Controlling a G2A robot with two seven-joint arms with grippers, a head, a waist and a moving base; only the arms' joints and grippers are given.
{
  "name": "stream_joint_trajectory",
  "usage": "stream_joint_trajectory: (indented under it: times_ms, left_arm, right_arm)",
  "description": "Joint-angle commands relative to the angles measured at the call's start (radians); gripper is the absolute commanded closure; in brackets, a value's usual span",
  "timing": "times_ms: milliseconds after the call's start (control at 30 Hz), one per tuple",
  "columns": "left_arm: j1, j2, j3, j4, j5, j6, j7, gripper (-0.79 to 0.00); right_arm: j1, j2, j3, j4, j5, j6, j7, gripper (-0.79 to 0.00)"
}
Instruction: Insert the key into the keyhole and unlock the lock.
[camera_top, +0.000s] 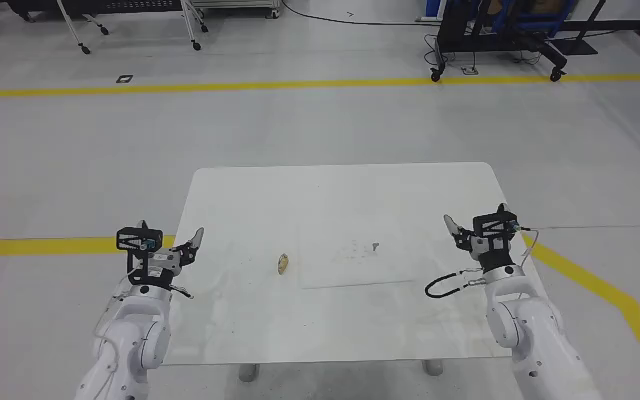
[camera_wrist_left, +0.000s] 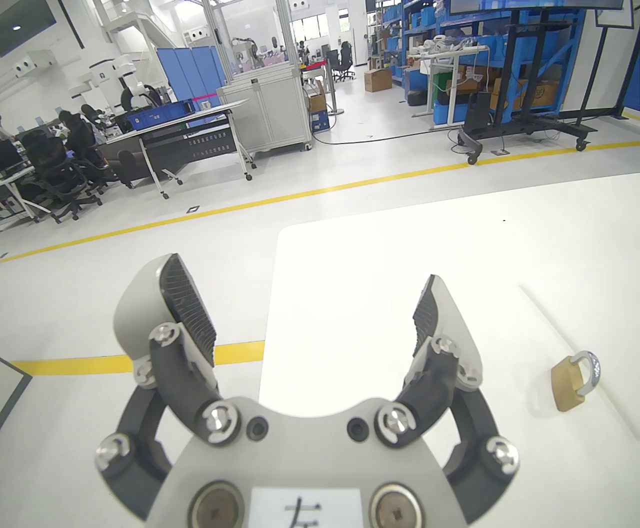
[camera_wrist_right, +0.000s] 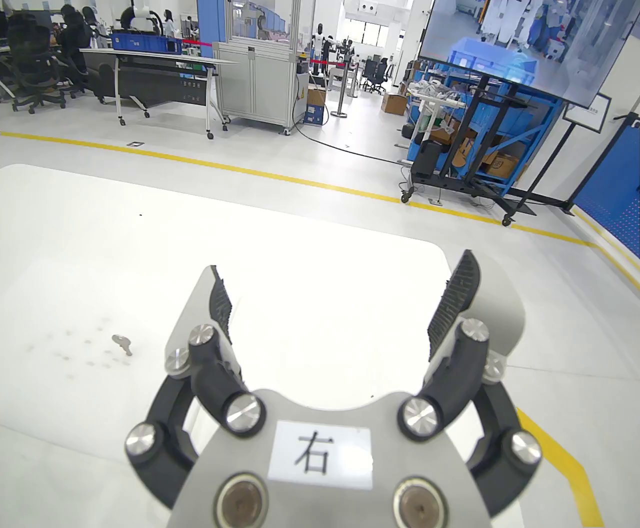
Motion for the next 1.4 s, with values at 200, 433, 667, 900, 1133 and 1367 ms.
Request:
stream_joint_trajectory:
  times_ms: [200,433,667,900,1133,1367]
  left_arm:
    - [0.0,0.0,0.0,0.0,0.0,0.0,0.0,-0.785]
    - [0.0,0.0,0.0,0.0,0.0,0.0,0.0,-0.785]
    - [0.0,0.0,0.0,0.0,0.0,0.0,0.0,-0.785]
    - [0.0,0.0,0.0,0.0,0.0,0.0,0.0,-0.785]
    - [0.0,0.0,0.0,0.0,0.0,0.0,0.0,-0.785]
    - [0.0,0.0,0.0,0.0,0.0,0.0,0.0,-0.785]
  right_arm:
    - [0.133,-0.001,-0.125,0.091,0.094,-0.307,0.206,-0.785]
    - [0.244,-0.006,-0.197,0.213,0.293,-0.492,0.353,-0.785]
    - [0.35,-0.008,-0.266,0.373,0.46,-0.628,0.558,-0.72]
    - [0.421,-0.009,-0.294,0.461,0.479,-0.635,0.574,-0.366]
    - [0.448,-0.009,-0.318,0.474,0.416,-0.589,0.539,-0.317]
    - [0.482,-0.011,-0.347,0.505,0.407,-0.585,0.537,-0.209]
